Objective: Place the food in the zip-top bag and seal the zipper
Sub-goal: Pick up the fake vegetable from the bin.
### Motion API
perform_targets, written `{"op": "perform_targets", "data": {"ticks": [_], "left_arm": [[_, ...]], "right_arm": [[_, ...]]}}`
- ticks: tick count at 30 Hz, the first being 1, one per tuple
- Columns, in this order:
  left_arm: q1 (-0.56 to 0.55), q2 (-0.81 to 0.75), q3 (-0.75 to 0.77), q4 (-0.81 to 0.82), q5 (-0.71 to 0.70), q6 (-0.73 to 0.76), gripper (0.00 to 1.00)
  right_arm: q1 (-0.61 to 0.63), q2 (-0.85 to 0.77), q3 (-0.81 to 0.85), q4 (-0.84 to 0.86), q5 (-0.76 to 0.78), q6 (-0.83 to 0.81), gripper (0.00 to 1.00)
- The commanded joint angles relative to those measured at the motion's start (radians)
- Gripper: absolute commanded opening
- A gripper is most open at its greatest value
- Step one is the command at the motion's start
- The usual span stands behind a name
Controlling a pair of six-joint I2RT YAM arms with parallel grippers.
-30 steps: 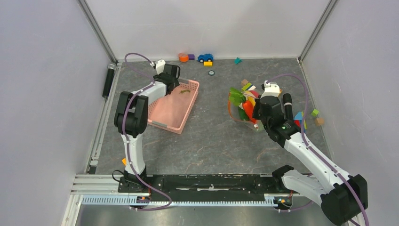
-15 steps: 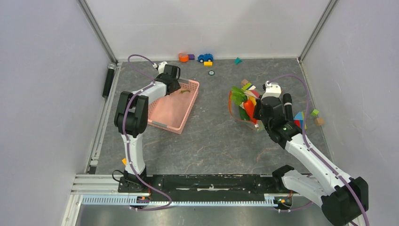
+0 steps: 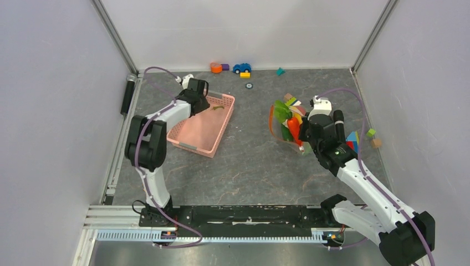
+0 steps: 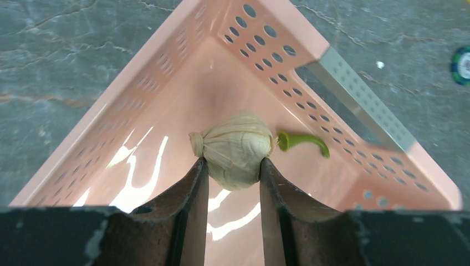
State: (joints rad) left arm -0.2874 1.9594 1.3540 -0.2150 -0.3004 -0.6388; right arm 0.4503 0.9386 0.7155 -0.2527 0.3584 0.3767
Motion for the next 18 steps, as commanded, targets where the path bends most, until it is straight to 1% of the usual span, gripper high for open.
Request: {"op": "perform_targets", "data": {"ticks": [1,4,7,8,9,11,14,18], "left_arm": [[0.002,-0.202,-0.073,0.007,0.025,-0.039,0.03],[-0.001,-0.307,-0.157,0.054,0.087,-0.038,0.02],[-0.011,-0.41,-0.259,0.206,0.283,-0.021,0.02],[-0.023,-0.442,-0.288,0.267,0.368,-0.018,0.02],[-0.046,-0.476,-0.309,0.312,0.419,-0.014,0.02],[-0.11,-0.539,-0.34,0.363,0.475,0.023,0.02],[-0.239,-0.64,-0.364,0.396,0.507,0.129,0.03],[-0.397,-0.769,-0.42,0.471,0.555,0.223,0.08]], "right_arm": [[-0.003,-0.017,0.026,0.006,-0.031,-0.014,0.0],[-0.003,-0.023,0.035,-0.017,-0.058,-0.025,0.0],[-0.002,-0.027,0.057,-0.041,-0.096,-0.038,0.0],[-0.002,-0.026,0.066,-0.048,-0.112,-0.038,0.0],[-0.002,-0.026,0.076,-0.057,-0.131,-0.039,0.0],[-0.002,-0.027,0.09,-0.061,-0.175,-0.04,0.0],[-0.002,-0.032,0.111,-0.066,-0.234,-0.037,0.0],[-0.002,-0.032,0.121,-0.063,-0.304,-0.025,0.0]]}}
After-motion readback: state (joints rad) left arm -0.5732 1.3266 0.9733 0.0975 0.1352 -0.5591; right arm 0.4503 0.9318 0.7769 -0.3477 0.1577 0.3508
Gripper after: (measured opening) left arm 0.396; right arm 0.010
